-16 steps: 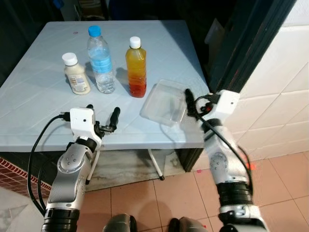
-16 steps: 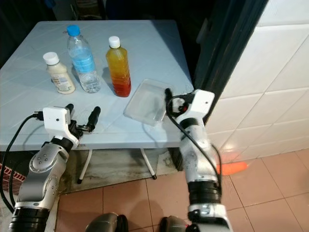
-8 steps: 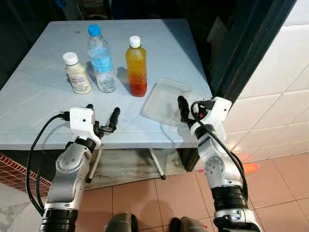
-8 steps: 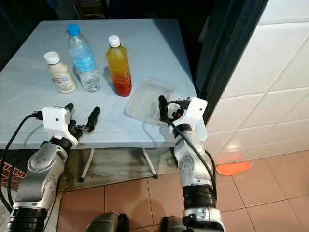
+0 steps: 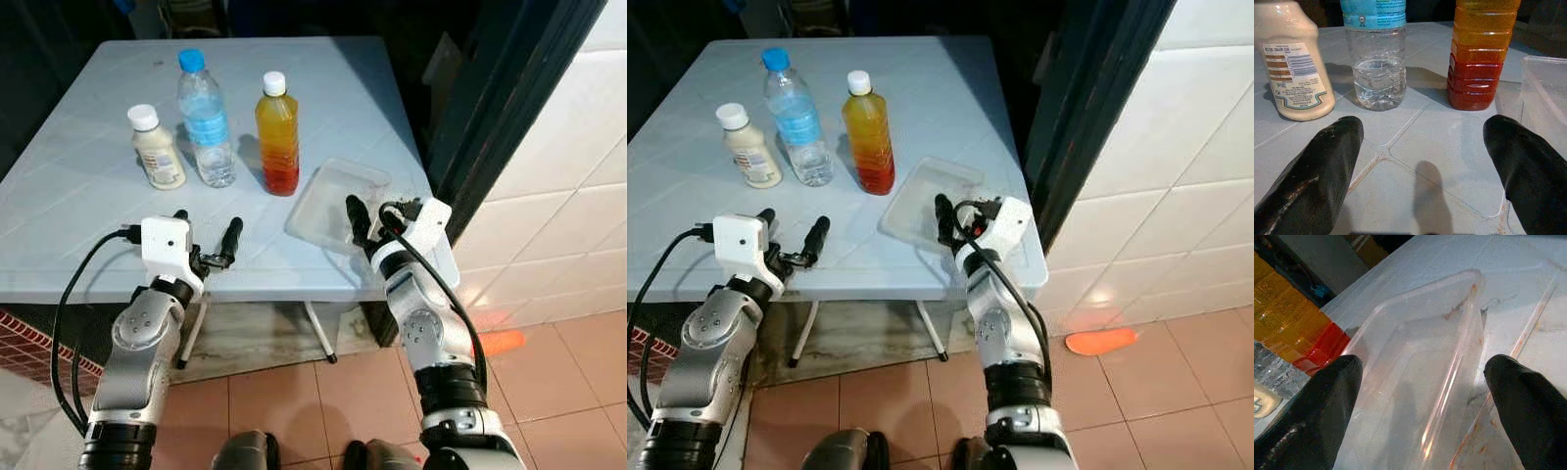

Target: Restocking fridge

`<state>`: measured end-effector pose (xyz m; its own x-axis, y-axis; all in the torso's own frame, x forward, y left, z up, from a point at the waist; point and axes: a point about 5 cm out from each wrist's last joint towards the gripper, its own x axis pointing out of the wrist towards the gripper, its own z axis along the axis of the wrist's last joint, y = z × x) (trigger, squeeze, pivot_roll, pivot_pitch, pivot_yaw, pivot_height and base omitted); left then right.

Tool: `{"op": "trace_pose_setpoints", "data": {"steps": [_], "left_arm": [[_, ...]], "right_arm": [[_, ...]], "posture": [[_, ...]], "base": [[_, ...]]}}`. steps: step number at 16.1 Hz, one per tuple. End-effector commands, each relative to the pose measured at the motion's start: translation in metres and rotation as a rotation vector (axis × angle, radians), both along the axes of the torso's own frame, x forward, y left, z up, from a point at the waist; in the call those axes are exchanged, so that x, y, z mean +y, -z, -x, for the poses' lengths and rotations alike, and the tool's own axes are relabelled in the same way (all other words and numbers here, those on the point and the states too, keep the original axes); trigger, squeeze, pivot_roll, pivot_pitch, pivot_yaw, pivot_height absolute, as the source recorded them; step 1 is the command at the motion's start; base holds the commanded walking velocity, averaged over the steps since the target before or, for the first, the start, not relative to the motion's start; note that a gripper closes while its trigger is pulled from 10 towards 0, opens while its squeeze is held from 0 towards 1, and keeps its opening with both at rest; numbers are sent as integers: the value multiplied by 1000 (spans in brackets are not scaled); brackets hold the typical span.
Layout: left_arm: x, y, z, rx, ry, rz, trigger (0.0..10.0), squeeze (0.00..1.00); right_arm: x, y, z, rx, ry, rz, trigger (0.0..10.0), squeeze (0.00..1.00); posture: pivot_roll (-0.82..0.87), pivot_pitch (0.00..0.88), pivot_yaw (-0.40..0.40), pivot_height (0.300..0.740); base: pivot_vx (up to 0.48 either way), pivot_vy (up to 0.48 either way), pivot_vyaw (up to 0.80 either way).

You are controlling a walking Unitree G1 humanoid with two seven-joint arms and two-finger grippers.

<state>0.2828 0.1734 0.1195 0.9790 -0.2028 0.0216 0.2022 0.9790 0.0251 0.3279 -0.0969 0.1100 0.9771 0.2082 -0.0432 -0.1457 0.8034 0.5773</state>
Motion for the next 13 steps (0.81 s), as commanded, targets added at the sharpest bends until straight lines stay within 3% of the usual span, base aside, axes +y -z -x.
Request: {"op": "trace_pose_setpoints", "data": {"steps": [1, 2, 3, 9, 13], "left_arm": [[1, -2, 1, -2, 5, -21, 10000, 0], [1, -2, 1, -2, 4, -22, 10000, 0], [2, -2, 1, -2, 5, -23, 10000, 0], [1, -1, 1, 1, 11, -30, 10000, 0], [1, -2, 0, 0, 10, -33, 10000, 0]], "right_arm": [[6, 0, -1, 11, -17, -36, 5176, 0], [7, 1, -1, 11, -18, -41, 3333, 0], [8, 2, 0, 12, -20, -39, 0, 0], [17, 5, 0, 26, -41, -70, 0, 0], [10, 8, -2, 40, -9, -68, 0, 0]], "posture": [[98, 84, 37, 740], [98, 84, 37, 740], [98, 84, 38, 740], [101, 85, 37, 740], [99, 84, 37, 740]], "base": [[0, 0, 0], [0, 0, 0], [0, 0, 0], [0, 0, 0], [0, 0, 0]]}}
